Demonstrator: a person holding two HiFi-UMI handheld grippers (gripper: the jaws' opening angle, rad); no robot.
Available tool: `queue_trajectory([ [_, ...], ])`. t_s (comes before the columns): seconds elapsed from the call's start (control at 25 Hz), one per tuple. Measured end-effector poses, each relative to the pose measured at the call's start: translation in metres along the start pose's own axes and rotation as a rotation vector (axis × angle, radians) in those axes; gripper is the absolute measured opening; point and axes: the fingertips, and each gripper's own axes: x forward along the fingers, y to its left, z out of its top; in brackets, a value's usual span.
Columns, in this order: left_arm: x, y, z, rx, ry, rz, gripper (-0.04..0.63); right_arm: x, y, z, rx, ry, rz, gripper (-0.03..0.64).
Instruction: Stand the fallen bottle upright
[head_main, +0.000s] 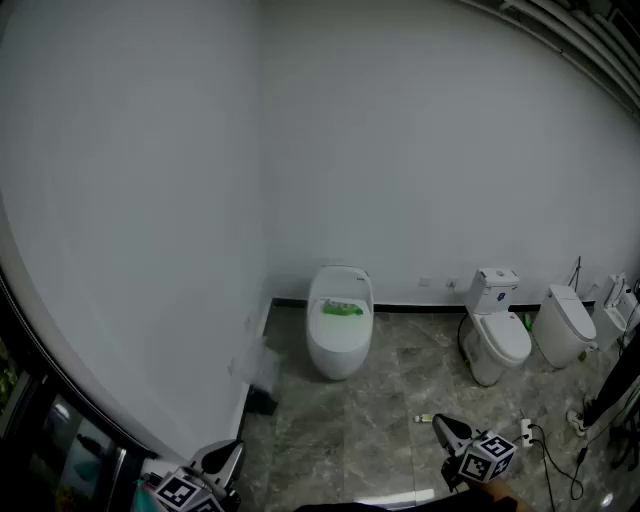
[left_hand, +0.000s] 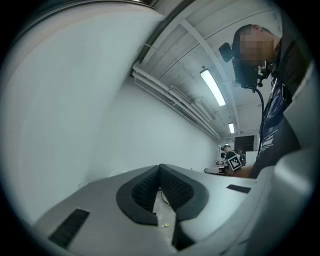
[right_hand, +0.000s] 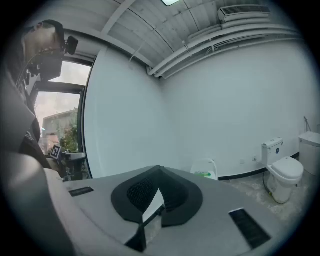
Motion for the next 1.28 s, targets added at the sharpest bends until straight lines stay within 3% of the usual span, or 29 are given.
queue_trajectory([
  [0.4, -0.068, 0.091, -0.021, -0.017, 0.027, 0.013, 0.021, 0.068, 0.088, -0.037, 0.002, -0.005, 0.013, 0.000],
  [0.72, -0.060, 0.108, -0.022, -0.017, 0.043, 0.039, 0.021, 0.104, 0.088, -0.044, 0.015, 0.010, 0.059, 0.000],
  [0.96, -0.008, 0.086, -0.009, 0.027, 0.055, 0.076, 0.021, 0.112, 0.030, -0.027, 0.045, -0.010, 0.095, 0.000],
  [1.28, 0.193, 0.133, 0.030, 0.123, 0.103, 0.105, 0.021, 0.196, -0.157, 0.051, 0.000, 0.002, 0.063, 0.000],
])
